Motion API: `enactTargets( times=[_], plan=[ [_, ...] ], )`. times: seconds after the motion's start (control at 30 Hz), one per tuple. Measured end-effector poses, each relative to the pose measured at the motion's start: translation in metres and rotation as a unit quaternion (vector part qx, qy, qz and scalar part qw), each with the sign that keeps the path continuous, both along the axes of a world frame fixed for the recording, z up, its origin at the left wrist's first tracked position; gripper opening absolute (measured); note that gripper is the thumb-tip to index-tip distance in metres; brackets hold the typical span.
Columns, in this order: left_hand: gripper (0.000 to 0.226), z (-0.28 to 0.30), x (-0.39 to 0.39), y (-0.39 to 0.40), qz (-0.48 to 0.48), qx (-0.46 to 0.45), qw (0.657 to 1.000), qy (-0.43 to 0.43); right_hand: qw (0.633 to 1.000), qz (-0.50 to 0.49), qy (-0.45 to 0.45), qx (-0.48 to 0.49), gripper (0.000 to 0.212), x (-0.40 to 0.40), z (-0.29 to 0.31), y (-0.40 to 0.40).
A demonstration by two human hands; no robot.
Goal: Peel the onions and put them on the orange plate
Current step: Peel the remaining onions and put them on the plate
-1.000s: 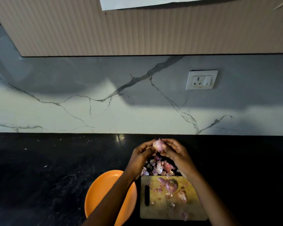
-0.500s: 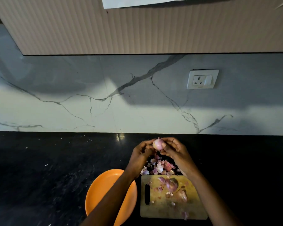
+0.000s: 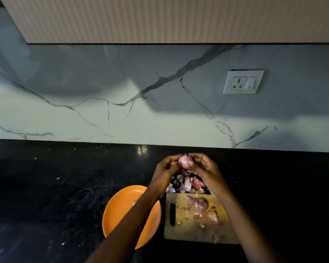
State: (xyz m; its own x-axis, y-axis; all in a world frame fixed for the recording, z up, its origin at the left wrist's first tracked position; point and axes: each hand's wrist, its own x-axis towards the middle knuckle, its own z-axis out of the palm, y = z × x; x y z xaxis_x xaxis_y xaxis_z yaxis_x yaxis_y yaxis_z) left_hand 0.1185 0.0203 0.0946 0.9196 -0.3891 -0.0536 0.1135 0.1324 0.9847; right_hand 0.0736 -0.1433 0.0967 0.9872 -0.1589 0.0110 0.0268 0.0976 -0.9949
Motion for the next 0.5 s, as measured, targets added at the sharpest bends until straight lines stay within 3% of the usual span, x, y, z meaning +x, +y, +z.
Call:
enactTargets(
  times=[0.2, 0.5],
  plan=[
    [0.032, -0.0059, -0.003, 0.003, 0.016, 0.034, 0.998, -0.057, 1.0, -0.006, 0.001, 0.008, 0.03, -0.0001, -0.0019, 0.0001],
    [0.041, -0.0059, -0.0036, -0.0024, 0.007, -0.013, 1.0, 0.01, 1.0, -0.024, -0.009, -0.009, 0.032, -0.0025, -0.0037, 0.0004]
  ],
)
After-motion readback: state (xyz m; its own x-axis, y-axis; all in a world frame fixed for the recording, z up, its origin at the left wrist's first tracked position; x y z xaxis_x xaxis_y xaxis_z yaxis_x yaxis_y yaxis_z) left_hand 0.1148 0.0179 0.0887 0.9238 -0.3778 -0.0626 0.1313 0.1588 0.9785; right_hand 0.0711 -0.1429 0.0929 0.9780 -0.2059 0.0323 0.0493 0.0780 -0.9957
